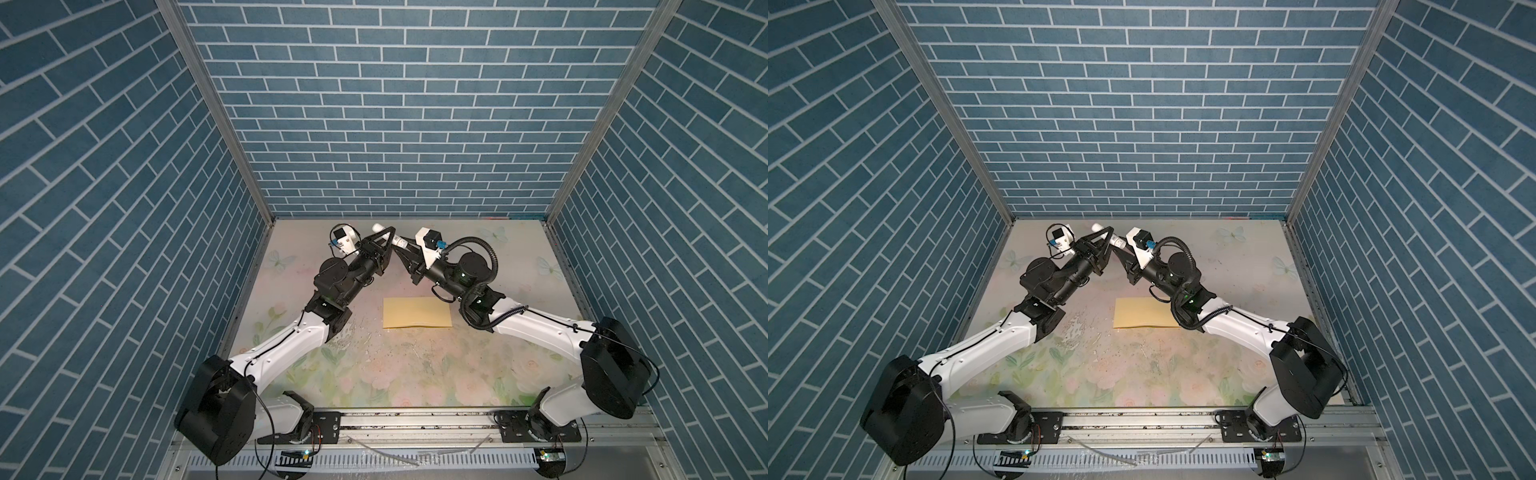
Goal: Place the letter into the envelope and seal it
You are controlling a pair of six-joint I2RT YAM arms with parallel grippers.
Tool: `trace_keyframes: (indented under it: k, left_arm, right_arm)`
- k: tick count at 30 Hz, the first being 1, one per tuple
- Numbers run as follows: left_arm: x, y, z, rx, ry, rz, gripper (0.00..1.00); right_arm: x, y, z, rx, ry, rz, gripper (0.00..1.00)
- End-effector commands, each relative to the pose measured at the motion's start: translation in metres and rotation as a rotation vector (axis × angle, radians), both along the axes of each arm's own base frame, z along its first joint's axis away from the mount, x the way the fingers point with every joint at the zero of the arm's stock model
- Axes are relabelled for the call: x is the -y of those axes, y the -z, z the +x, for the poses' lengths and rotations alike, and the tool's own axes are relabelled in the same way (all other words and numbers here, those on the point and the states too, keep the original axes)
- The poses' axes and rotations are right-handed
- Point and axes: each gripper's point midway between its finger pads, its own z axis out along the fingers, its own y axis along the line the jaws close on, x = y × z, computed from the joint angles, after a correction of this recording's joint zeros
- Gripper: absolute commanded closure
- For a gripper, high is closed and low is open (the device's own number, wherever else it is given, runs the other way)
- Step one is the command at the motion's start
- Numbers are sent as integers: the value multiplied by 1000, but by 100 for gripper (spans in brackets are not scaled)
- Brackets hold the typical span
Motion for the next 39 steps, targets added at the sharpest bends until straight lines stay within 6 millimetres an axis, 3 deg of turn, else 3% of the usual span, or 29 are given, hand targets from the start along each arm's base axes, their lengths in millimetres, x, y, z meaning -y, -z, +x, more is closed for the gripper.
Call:
trace_keyframes:
  k: [1, 5, 7, 8, 10, 13, 16, 21, 29, 32, 39]
  left_arm:
    - [2, -15, -5, 49, 24, -31, 100]
    - [4, -13, -4, 46, 32, -33, 100]
    - [5, -12, -4, 44, 35, -35, 100]
    - [5, -12, -4, 45, 37, -35, 100]
    - [5, -13, -4, 46, 35, -36, 100]
    - [5, -12, -4, 44, 35, -34, 100]
    - [5, -10, -4, 40, 35, -32, 100]
    - [6, -9, -4, 38, 38, -31, 100]
    - [6, -6, -3, 31, 38, -24, 99]
    - [7, -6, -3, 45, 37, -8, 87]
    - [-2, 3, -2, 96, -4, 143, 40]
  right_arm:
    - [2, -33, -2, 86, 22, 57, 83]
    - [5, -38, -4, 93, 29, 71, 95]
    - [5, -40, -6, 95, 25, 72, 95]
    - [6, -41, -6, 94, 29, 72, 91]
    - [8, -42, -4, 96, 44, 72, 71]
    - [11, -43, -5, 106, 58, 74, 62]
    - [13, -48, -7, 116, 64, 80, 60]
    - [12, -50, -6, 125, 67, 75, 64]
    - [10, -49, -7, 128, 69, 67, 92]
    - [12, -50, -7, 122, 79, 60, 100]
    - [27, -34, 0, 28, 161, -76, 100]
